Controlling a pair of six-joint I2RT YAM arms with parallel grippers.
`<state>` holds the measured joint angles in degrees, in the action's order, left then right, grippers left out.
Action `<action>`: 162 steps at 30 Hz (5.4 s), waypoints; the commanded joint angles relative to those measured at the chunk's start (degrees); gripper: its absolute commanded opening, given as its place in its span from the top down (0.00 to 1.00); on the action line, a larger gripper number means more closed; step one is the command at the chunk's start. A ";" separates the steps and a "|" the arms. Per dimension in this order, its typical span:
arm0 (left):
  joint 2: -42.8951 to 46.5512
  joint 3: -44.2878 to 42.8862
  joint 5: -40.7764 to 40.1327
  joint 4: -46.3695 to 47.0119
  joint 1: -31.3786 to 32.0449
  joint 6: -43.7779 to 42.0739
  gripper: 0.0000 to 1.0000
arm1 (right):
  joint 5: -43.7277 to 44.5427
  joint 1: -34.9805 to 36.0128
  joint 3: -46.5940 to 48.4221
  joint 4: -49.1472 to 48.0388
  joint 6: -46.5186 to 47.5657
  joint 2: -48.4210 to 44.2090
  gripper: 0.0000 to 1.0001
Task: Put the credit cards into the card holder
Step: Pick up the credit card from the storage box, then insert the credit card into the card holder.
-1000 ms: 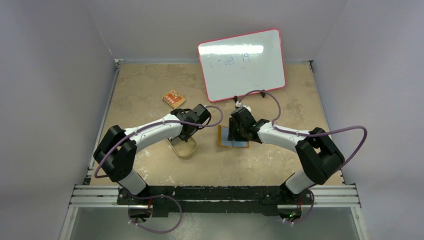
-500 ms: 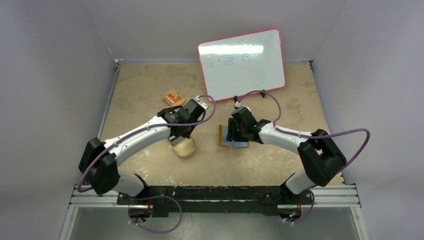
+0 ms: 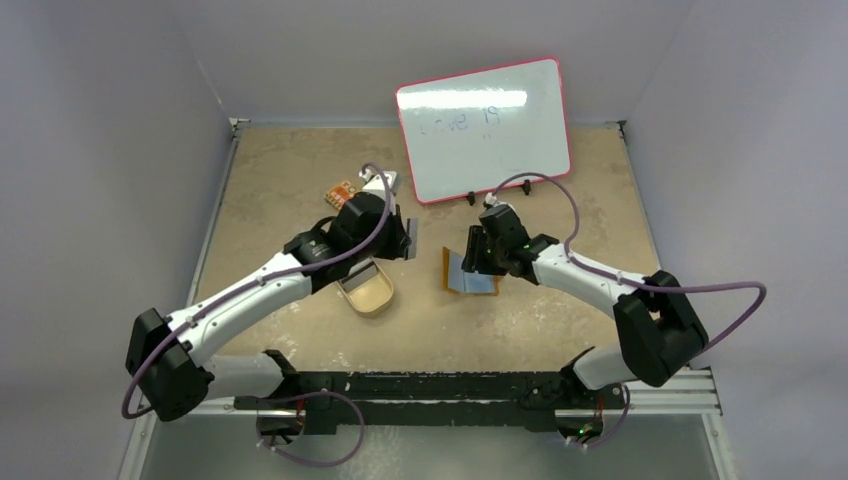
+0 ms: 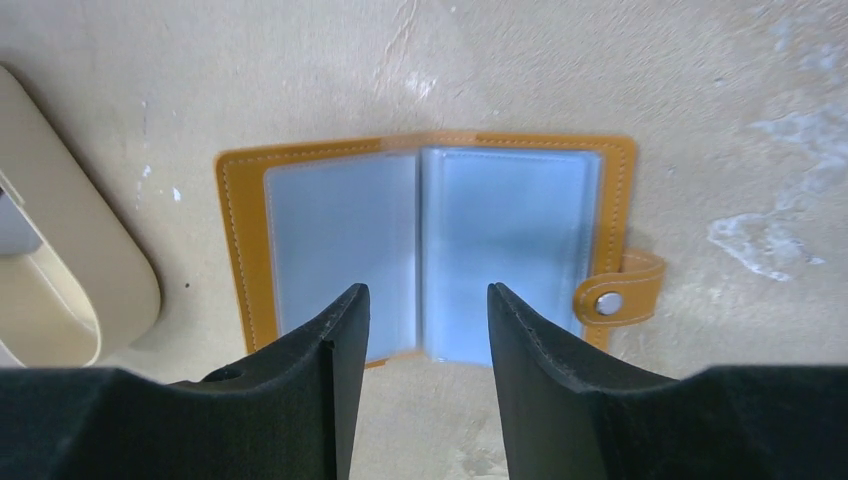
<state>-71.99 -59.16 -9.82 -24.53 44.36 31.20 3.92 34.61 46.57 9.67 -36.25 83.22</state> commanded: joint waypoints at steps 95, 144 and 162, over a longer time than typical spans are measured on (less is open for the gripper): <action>-32.24 10.72 27.49 49.85 -0.24 30.75 1.00 | -2.65 -12.65 -10.10 -5.27 0.97 -2.53 0.64; -35.91 8.08 21.03 46.85 0.73 33.73 0.85 | -3.66 -12.64 -11.08 -6.20 1.16 -3.01 0.65; -32.61 3.88 14.77 37.99 1.75 27.64 0.72 | -4.01 -12.72 -10.78 -6.18 1.66 -2.82 0.65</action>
<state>-105.41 -52.49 5.93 12.84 45.34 60.84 0.47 22.04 36.21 3.51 -34.72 80.49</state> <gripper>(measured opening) 0.287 0.353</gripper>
